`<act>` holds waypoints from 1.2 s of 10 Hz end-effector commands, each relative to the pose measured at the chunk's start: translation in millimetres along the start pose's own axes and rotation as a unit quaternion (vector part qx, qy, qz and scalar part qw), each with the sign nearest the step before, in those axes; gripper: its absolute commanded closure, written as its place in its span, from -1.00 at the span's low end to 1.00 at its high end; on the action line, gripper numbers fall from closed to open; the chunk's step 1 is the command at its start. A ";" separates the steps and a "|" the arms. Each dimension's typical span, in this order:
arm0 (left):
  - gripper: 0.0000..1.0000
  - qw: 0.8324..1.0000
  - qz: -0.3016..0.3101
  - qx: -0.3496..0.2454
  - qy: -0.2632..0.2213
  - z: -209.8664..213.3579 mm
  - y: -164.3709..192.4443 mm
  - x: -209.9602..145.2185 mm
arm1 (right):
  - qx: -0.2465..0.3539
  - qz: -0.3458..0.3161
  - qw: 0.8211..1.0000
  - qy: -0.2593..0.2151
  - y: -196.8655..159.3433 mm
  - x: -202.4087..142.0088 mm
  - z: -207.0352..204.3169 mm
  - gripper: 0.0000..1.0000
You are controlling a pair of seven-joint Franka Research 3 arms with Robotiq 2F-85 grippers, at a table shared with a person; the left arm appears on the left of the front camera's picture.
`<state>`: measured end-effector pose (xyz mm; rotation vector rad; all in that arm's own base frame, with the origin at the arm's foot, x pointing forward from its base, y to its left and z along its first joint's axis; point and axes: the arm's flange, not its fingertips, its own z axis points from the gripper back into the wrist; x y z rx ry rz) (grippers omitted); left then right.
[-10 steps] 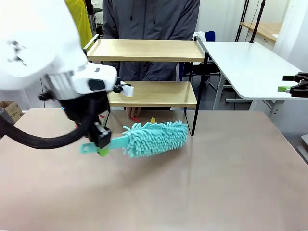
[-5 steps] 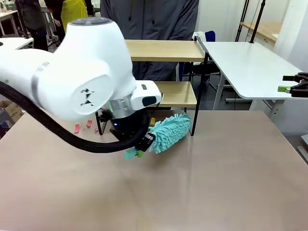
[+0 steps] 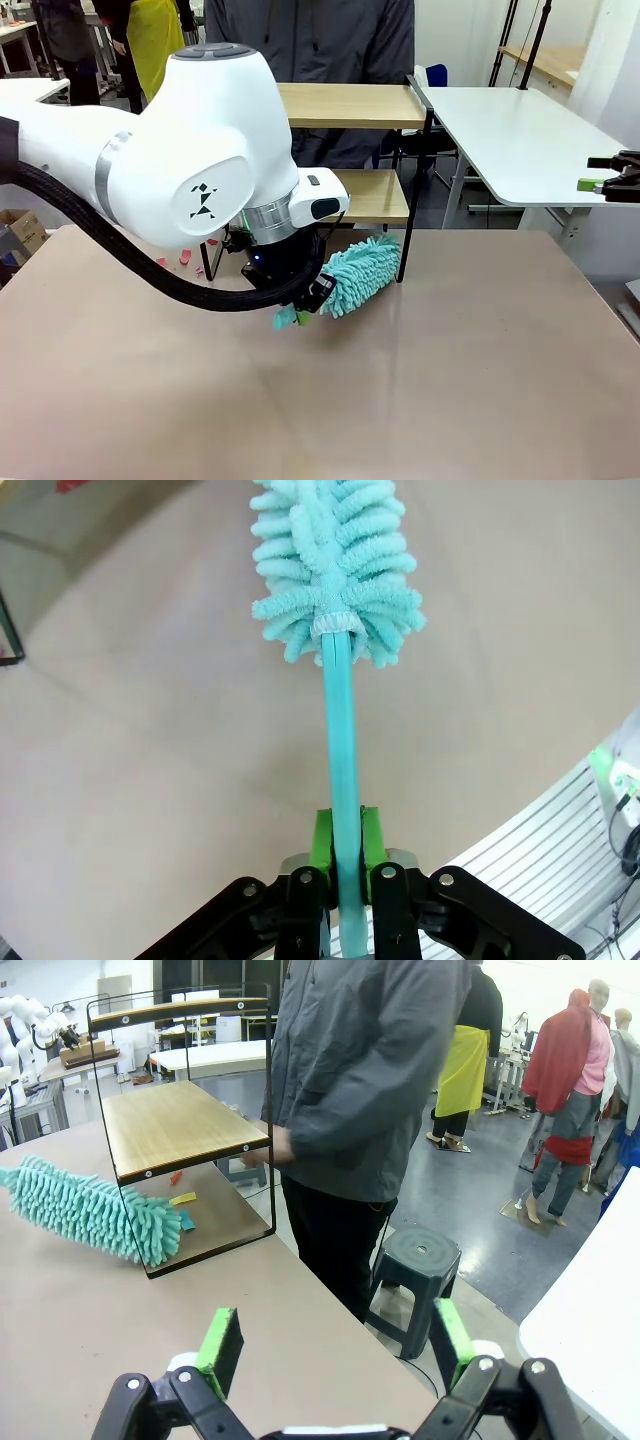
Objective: Clean the shelf.
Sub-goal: Clean the specific section of the Shelf indicated by the human with the Duster.
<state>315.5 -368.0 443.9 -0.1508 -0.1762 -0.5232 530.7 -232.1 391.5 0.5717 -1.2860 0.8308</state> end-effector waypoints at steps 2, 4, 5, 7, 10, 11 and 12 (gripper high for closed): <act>0.74 0.995 0.064 0.068 -0.042 -11.5 -27.2 18.1 | -0.006 -0.003 1.000 0.011 -0.7 5.7 -1.4 -1.00; 0.74 0.991 0.084 0.067 -0.079 -25.0 -42.2 34.6 | -0.006 -0.003 1.000 0.011 -0.7 5.7 -1.4 -1.00; 0.74 0.988 0.100 0.064 -0.095 -34.4 -47.4 44.0 | -0.006 -0.003 1.000 0.011 -0.7 5.7 -1.4 -1.00; 0.74 0.981 0.130 0.087 -0.118 -53.5 -56.1 60.4 | -0.006 -0.003 1.000 0.011 -0.7 5.7 -1.4 -1.00; 0.74 0.977 0.152 0.071 -0.132 -82.4 -65.3 80.4 | -0.006 -0.003 1.000 0.011 -0.7 5.7 -1.4 -1.00; 0.74 0.977 0.153 0.065 -0.133 -89.7 -73.1 87.3 | -0.006 -0.003 1.000 0.011 -0.7 5.7 -1.4 -1.00; 0.74 0.978 0.155 0.065 -0.127 -95.0 -74.9 92.4 | -0.006 -0.003 1.000 0.011 -0.7 5.7 -1.4 -1.00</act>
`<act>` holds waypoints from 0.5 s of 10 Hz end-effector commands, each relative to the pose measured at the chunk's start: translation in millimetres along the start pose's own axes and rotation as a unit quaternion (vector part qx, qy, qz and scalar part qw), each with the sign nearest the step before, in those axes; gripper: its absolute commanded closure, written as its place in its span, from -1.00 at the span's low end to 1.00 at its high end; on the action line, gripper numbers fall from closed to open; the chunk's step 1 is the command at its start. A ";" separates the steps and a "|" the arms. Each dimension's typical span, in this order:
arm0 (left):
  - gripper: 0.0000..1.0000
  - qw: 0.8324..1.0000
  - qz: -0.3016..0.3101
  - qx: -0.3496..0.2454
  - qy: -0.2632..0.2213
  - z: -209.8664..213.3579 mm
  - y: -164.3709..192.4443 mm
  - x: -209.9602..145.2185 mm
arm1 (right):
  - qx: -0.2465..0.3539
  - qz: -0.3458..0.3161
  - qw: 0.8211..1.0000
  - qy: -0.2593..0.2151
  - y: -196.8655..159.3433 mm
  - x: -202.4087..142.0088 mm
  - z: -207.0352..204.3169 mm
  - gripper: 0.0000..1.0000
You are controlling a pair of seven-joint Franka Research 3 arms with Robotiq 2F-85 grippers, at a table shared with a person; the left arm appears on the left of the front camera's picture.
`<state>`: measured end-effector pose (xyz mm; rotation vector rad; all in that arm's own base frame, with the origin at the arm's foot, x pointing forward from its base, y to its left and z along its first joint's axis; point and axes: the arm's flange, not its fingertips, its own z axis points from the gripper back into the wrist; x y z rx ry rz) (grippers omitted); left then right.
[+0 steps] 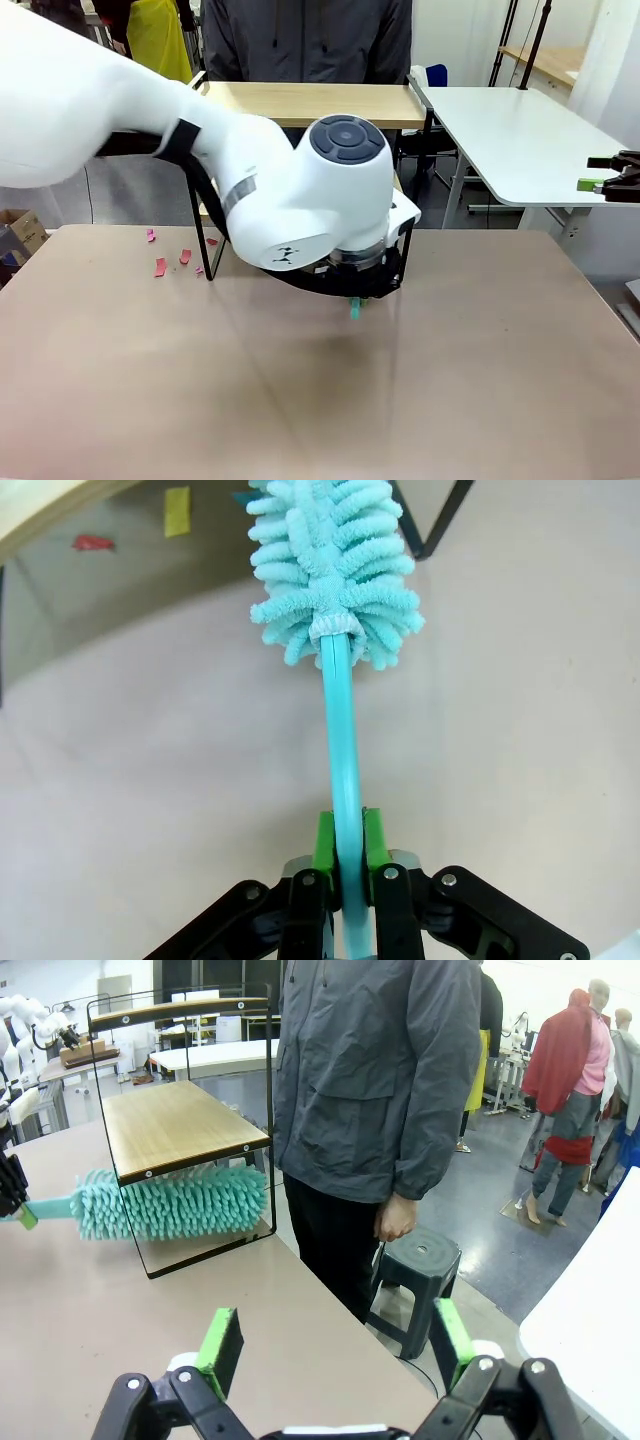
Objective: Clean the shelf.
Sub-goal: Clean the specific section of the Shelf indicated by the human with the Duster.
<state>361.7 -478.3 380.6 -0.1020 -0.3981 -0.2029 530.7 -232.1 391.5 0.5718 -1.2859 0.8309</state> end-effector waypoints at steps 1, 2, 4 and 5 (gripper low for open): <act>0.74 1.000 0.014 -0.004 -0.003 -17.6 -19.5 6.7 | -0.006 -0.003 1.000 0.011 -0.8 5.7 -1.3 -1.00; 0.74 1.000 0.018 -0.006 0.006 -29.7 -23.7 2.6 | -0.006 -0.003 1.000 0.011 -0.8 5.7 -1.3 -1.00; 0.74 0.999 0.047 0.005 0.026 -41.5 -24.3 -2.3 | -0.006 -0.003 1.000 0.011 -0.8 5.7 -1.3 -1.00; 0.74 1.000 0.005 -0.002 0.019 -31.7 -19.3 -1.5 | -0.006 -0.003 1.000 0.011 -0.8 5.7 -1.3 -1.00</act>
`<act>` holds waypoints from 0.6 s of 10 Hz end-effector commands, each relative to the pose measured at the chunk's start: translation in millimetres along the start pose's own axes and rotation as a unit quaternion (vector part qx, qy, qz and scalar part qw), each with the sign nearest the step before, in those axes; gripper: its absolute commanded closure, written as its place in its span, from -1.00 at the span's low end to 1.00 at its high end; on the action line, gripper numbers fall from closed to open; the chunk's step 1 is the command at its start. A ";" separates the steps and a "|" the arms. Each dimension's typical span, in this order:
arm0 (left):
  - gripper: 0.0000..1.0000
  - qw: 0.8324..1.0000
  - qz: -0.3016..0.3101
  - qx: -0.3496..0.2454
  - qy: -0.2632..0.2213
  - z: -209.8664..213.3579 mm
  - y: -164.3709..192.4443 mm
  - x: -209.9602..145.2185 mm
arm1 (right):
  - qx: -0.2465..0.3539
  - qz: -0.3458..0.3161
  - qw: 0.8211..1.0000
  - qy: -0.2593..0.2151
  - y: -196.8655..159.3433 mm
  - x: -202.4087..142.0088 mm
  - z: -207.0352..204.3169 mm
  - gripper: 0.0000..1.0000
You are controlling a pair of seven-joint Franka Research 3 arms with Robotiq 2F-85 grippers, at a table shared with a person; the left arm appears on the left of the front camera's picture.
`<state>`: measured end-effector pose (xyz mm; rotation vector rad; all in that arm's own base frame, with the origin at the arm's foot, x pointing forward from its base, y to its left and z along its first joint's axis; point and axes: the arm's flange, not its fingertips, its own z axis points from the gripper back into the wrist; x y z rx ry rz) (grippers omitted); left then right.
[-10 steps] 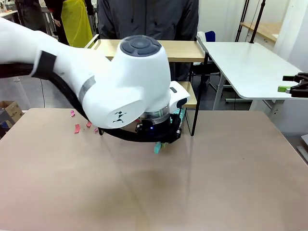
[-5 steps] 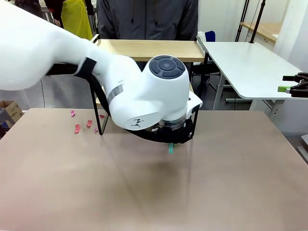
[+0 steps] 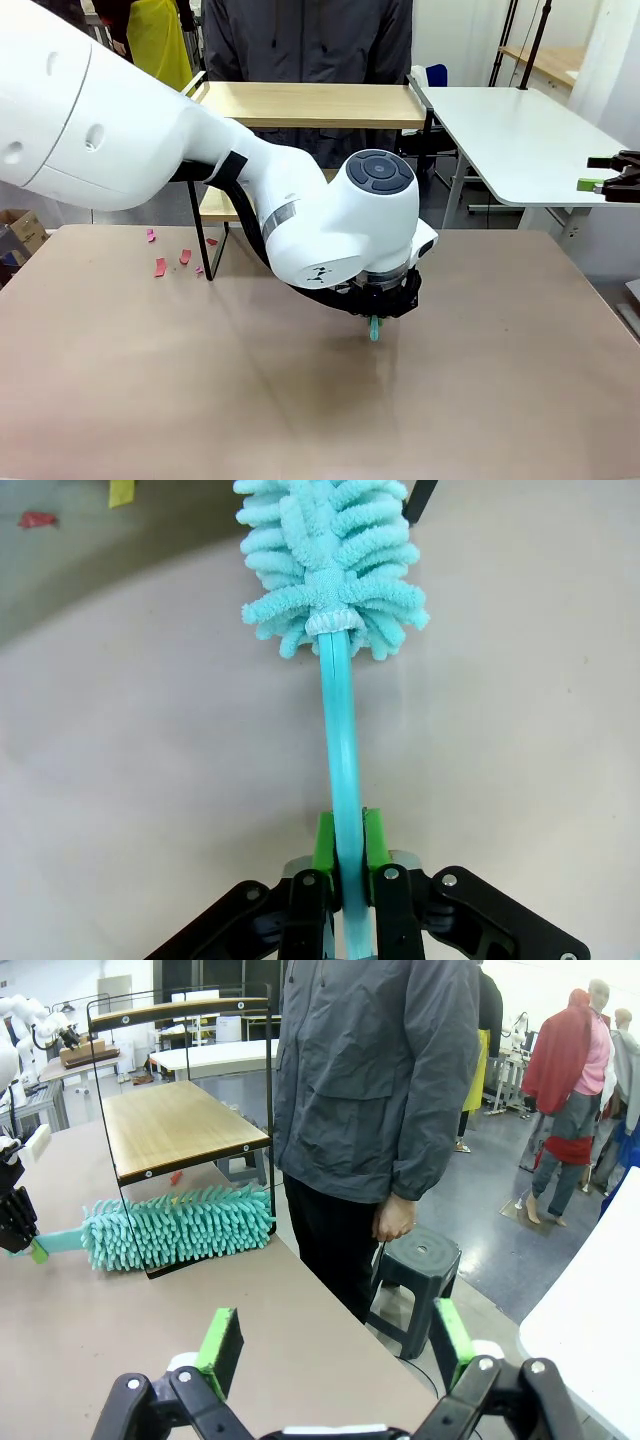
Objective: Clean the shelf.
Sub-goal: Clean the specific section of the Shelf indicated by the human with the Duster.
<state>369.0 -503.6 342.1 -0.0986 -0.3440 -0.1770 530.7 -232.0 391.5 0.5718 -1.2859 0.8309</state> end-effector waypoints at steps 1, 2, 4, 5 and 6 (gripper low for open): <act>0.74 1.000 -0.009 -0.004 -0.007 10.0 1.4 2.2 | -0.006 -0.003 1.000 0.011 -0.8 5.7 -1.3 -1.00; 0.74 1.000 0.000 0.000 0.000 0.0 0.0 0.0 | -0.006 -0.003 1.000 0.011 -0.8 5.7 -1.3 -1.00; 0.74 0.999 -0.006 0.018 0.030 -4.2 19.3 -0.1 | -0.006 -0.003 1.000 0.011 -0.8 5.7 -1.3 -1.00; 0.74 0.999 0.002 0.039 0.034 -2.7 30.2 -2.0 | -0.006 -0.003 1.000 0.011 -0.8 5.7 -1.3 -1.00; 0.74 0.998 0.012 0.046 0.041 1.3 44.8 -4.2 | -0.006 -0.003 1.000 0.011 -0.8 5.7 -1.3 -1.00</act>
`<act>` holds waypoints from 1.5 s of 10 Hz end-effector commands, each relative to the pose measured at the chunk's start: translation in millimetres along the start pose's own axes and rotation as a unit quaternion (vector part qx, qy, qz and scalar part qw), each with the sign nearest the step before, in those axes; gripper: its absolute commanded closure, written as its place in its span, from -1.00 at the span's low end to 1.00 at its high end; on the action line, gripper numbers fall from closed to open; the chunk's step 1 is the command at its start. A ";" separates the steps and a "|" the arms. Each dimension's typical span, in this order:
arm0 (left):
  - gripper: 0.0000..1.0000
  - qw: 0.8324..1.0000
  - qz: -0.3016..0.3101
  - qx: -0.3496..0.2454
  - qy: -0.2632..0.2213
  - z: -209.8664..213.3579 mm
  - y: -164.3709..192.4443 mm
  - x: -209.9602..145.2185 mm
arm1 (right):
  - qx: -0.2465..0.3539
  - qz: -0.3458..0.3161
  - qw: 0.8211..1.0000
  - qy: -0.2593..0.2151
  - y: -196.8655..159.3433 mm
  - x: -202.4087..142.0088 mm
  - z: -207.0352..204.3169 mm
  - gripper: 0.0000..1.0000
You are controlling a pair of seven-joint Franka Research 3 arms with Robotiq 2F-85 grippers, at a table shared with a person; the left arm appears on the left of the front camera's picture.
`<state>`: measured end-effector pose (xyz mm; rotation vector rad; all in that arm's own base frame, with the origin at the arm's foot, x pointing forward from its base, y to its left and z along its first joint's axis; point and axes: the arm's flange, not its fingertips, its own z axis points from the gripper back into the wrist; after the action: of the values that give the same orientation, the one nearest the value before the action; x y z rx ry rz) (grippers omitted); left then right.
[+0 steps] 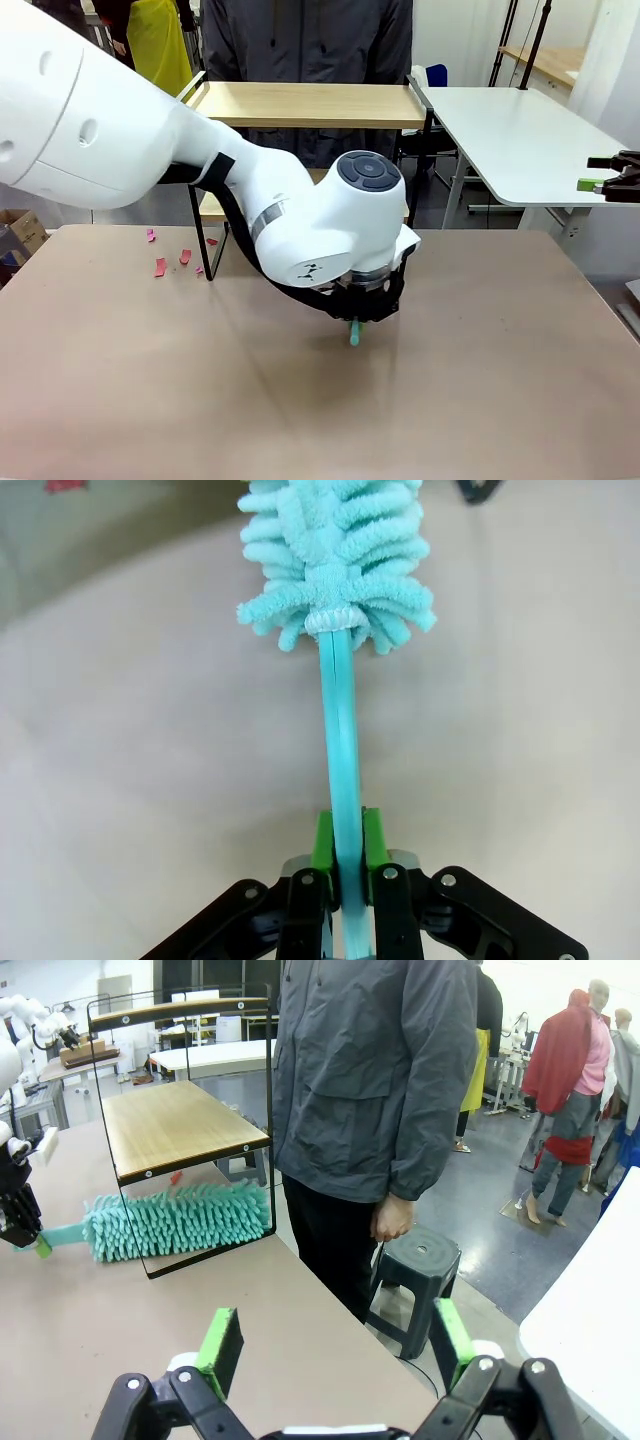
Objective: Clean the shelf.
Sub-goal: Clean the specific section of the Shelf indicated by the human with the Duster.
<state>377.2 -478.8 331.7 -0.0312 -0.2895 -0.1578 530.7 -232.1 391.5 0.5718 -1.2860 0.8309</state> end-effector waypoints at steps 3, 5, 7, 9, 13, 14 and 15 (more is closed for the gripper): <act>0.74 0.999 0.013 0.034 0.039 19.5 67.9 -10.1 | -0.006 -0.003 1.000 0.011 -0.8 5.7 -1.3 -1.00; 0.74 0.993 0.007 0.090 0.072 17.9 101.1 -17.2 | -0.006 -0.003 1.000 0.011 -0.8 5.7 -1.3 -1.00; 0.74 0.983 0.026 0.162 0.086 26.5 135.8 -22.7 | -0.006 -0.003 1.000 0.011 -0.8 5.7 -1.3 -1.00; 0.74 0.961 0.040 0.257 0.097 41.5 158.7 -27.1 | -0.006 -0.003 1.000 0.011 -0.8 5.7 -1.3 -1.00; 0.74 0.954 0.039 0.292 0.055 58.7 151.8 -30.2 | -0.006 -0.003 1.000 0.011 -0.8 5.7 -1.3 -1.00; 0.74 0.947 0.022 0.303 0.106 50.1 165.8 -34.1 | -0.006 -0.003 1.000 0.011 -0.8 5.7 -1.3 -1.00; 0.74 0.947 0.022 0.303 0.106 50.1 165.8 -34.1 | -0.006 -0.003 1.000 0.011 -0.8 5.7 -1.3 -1.00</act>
<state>354.2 -318.0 371.3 0.5829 -0.1358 -0.0263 530.7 -232.1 391.5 0.5719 -1.2861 0.8308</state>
